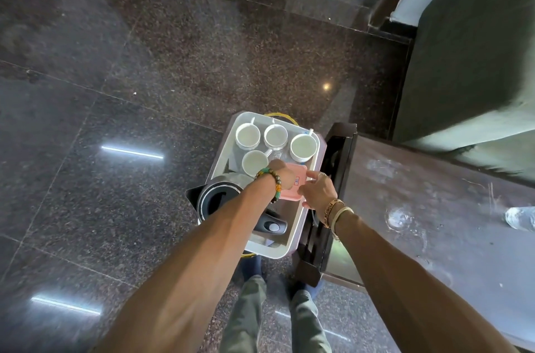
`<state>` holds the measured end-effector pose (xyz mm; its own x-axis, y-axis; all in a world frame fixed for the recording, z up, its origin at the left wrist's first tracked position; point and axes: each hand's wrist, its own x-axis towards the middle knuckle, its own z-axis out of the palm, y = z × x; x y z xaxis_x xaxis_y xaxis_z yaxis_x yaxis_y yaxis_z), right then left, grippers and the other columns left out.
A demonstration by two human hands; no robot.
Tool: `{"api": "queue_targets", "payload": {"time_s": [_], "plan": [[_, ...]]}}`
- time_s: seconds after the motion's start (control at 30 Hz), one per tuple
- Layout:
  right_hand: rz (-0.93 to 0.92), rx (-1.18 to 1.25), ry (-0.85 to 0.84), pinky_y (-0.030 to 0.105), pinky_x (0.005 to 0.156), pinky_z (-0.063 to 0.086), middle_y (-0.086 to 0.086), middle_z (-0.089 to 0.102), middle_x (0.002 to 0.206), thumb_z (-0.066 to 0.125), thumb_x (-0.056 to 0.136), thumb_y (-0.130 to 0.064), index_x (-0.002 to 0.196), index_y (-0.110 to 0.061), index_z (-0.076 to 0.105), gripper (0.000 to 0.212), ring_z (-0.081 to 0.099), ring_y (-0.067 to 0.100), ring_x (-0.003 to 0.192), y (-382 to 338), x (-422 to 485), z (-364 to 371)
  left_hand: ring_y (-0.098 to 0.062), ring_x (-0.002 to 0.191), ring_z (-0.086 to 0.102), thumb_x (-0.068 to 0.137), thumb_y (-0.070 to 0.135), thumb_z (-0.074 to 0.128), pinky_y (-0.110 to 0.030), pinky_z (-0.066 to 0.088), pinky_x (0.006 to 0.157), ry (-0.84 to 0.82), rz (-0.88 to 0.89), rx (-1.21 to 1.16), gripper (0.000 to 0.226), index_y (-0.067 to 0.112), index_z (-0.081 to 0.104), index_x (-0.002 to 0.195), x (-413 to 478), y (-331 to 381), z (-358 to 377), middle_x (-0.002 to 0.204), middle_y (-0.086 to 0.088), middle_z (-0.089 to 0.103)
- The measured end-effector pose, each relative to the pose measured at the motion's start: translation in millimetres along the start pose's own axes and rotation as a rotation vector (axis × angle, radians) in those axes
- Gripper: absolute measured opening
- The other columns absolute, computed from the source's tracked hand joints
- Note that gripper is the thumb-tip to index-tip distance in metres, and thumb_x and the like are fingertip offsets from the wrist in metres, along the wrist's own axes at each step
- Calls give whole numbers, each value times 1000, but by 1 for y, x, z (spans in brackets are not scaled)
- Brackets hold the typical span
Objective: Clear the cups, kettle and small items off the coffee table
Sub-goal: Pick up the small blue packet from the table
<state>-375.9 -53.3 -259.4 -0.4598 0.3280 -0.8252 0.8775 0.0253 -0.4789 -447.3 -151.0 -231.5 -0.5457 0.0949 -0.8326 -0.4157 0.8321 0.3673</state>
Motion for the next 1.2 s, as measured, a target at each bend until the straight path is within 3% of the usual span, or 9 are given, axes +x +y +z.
{"api": "queue_targets", "payload": {"time_s": [0.13,0.37,0.5,0.67,0.73,0.8,0.9,1.1,1.2], "plan": [[17,-25,12,40,84,61,-2,67,91,56,87,1,139,-17,52,56,63,13,75,2,-2,-1,-20,75,56,86,10,64,-19,51,63,-45,13,-33,13,11,51,89,-1,0,-1,95,-9,55],[-33,1,95,46,96,55,8,62,98,68,82,-12,137,-15,52,57,58,22,85,-17,-30,-35,-25,84,58,84,17,63,-30,46,68,62,77,-23,14,9,53,90,-35,22,-28,97,-12,64],[-110,49,138,40,83,55,8,62,88,69,81,-10,134,-13,54,54,58,22,77,-39,-62,-65,-31,103,62,86,16,58,-31,46,76,96,231,76,28,0,64,109,-71,49,-51,110,-17,66],[-249,74,262,38,84,55,7,65,100,75,79,-16,132,-12,60,56,58,22,87,-50,-112,-91,-32,88,60,72,29,56,-35,47,74,150,433,152,32,2,67,83,-119,79,-60,91,-19,65],[-308,48,375,25,79,51,-1,68,96,76,78,-23,125,-16,65,50,61,17,88,-44,-138,-105,-29,83,56,67,31,56,-33,49,81,163,527,132,23,14,65,78,-136,94,-51,85,-13,62],[-341,-2,470,22,75,46,-2,69,95,76,78,-29,117,-15,69,42,63,20,90,-33,-162,-125,-26,83,57,69,32,62,-28,48,81,130,599,130,16,26,65,83,-155,111,-35,85,-6,62],[-341,20,570,23,84,44,-4,69,101,78,79,-36,120,-18,68,46,64,19,102,-13,-194,-163,-20,97,66,78,25,69,-20,47,83,91,688,136,26,19,73,103,-181,137,-10,102,-2,73],[-337,180,834,22,78,44,-16,64,78,82,73,-39,111,-21,73,43,67,15,90,49,-270,-253,-18,98,65,79,24,69,-18,44,83,36,905,224,21,21,74,99,-262,191,63,101,2,73],[-314,275,930,23,80,47,-12,69,84,83,72,-40,112,-22,73,46,66,14,90,98,-308,-287,-18,96,67,79,26,71,-18,44,80,4,994,292,18,20,74,96,-302,205,112,99,2,74]]}}
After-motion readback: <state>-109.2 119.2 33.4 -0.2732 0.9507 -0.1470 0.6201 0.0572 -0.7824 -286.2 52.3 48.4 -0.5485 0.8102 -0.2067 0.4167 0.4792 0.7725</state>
